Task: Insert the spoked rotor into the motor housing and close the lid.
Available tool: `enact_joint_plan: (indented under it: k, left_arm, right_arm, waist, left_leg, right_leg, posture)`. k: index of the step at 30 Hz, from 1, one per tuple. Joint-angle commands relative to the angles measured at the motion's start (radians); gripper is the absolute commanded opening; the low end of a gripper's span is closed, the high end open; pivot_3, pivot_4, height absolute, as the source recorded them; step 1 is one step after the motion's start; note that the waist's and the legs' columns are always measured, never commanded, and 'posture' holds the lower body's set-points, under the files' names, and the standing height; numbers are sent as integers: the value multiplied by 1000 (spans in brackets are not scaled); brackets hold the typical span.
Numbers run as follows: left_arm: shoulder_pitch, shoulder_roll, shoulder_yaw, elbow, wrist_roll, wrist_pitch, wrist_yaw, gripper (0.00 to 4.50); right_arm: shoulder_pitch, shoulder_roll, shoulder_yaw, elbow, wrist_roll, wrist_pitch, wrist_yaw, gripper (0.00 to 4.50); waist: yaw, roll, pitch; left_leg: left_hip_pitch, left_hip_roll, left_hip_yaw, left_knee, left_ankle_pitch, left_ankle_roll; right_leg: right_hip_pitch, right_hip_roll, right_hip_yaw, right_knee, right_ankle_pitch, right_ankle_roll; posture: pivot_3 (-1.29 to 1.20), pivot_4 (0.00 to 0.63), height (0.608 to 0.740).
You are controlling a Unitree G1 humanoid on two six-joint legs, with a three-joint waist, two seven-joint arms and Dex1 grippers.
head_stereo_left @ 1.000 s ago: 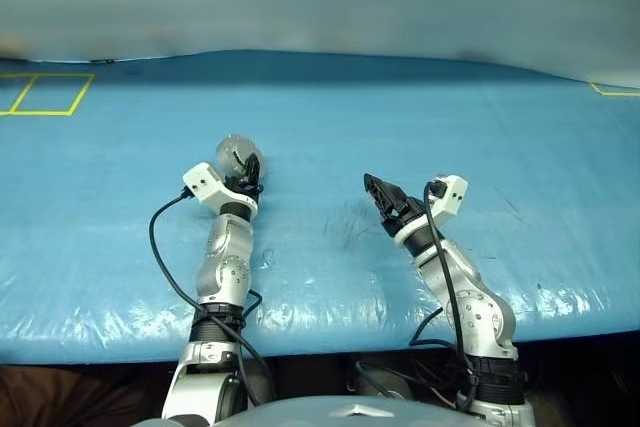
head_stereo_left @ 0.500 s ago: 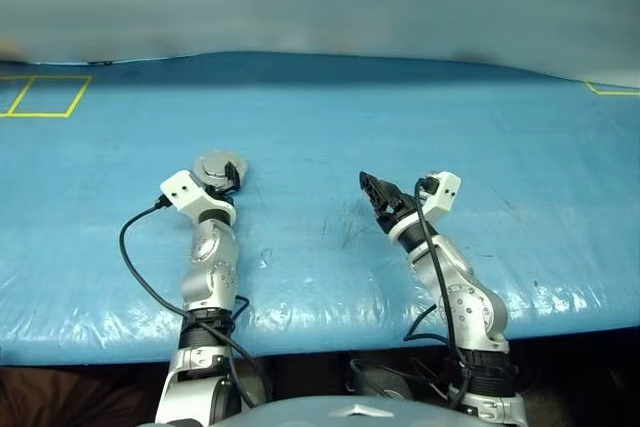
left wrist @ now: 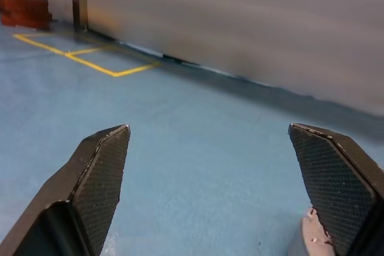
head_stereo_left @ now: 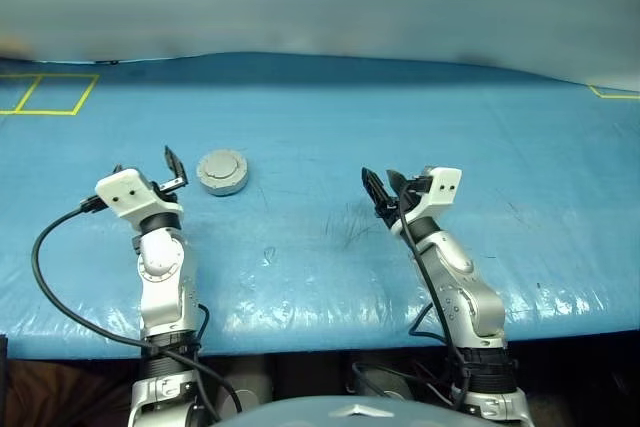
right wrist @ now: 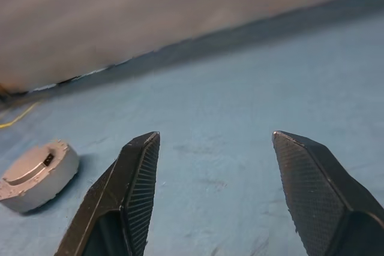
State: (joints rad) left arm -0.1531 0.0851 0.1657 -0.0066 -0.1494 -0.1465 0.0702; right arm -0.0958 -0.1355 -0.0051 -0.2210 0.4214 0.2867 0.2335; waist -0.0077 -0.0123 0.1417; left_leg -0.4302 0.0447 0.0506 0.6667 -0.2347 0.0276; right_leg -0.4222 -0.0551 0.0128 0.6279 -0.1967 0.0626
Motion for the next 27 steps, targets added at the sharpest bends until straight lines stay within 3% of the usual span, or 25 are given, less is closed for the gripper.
enact_joint_plan:
  k: [1, 9, 12, 17, 18, 27]
  left_arm:
    - [10, 50, -191, -48, -72, 28, -320, 4487]
    - [32, 220, -365, -81, -90, 125, -673, 4487]
    - [34, 252, -373, -83, -73, 137, -705, 4487]
    - [37, 262, -359, -76, -59, 132, -712, 4500]
    - [39, 261, -358, -73, -50, 129, -707, 4500]
    - [46, 246, -360, -74, -38, 135, -701, 4500]
  right_arm:
    - [9, -55, 12, -5, -41, -61, 92, 3156]
    - [30, -254, 3, 59, -134, -77, 242, 3156]
    - [31, -282, -13, 88, -144, -91, 256, 3156]
    - [38, -310, -32, 108, -126, -75, 313, 4103]
    - [35, -308, -38, 105, -118, -69, 315, 4478]
    - [10, -297, -41, 118, -148, -70, 298, 4492]
  waist:
    - [-3, 0, 0]
    - [-13, 1, 0]
    - [-10, 1, 0]
    - [-4, 1, 0]
    - [-3, 1, 0]
    - [-3, 1, 0]
  left_leg:
    - [0, 0, 0, 0, 0, 0]
    - [2, 1, 0, -3, 0, 0]
    - [3, 1, 1, -2, 0, 0]
    - [3, 1, 1, -1, 0, 0]
    - [3, 1, 1, -1, 0, 0]
    - [3, 1, 1, -1, 0, 0]
  right_leg:
    - [0, 0, 0, 0, 0, 0]
    - [-2, 1, 1, 3, -2, -4]
    - [-2, 1, 1, 4, -3, -4]
    - [-1, 1, 1, 4, -2, -4]
    - [-1, 1, 1, 4, -2, -4]
    - [-1, 1, 1, 4, -2, -4]
  posture:
    - [0, 150, 740]
    - [0, 150, 740]
    - [0, 150, 740]
    - [0, 150, 740]
    - [0, 150, 740]
    - [0, 150, 740]
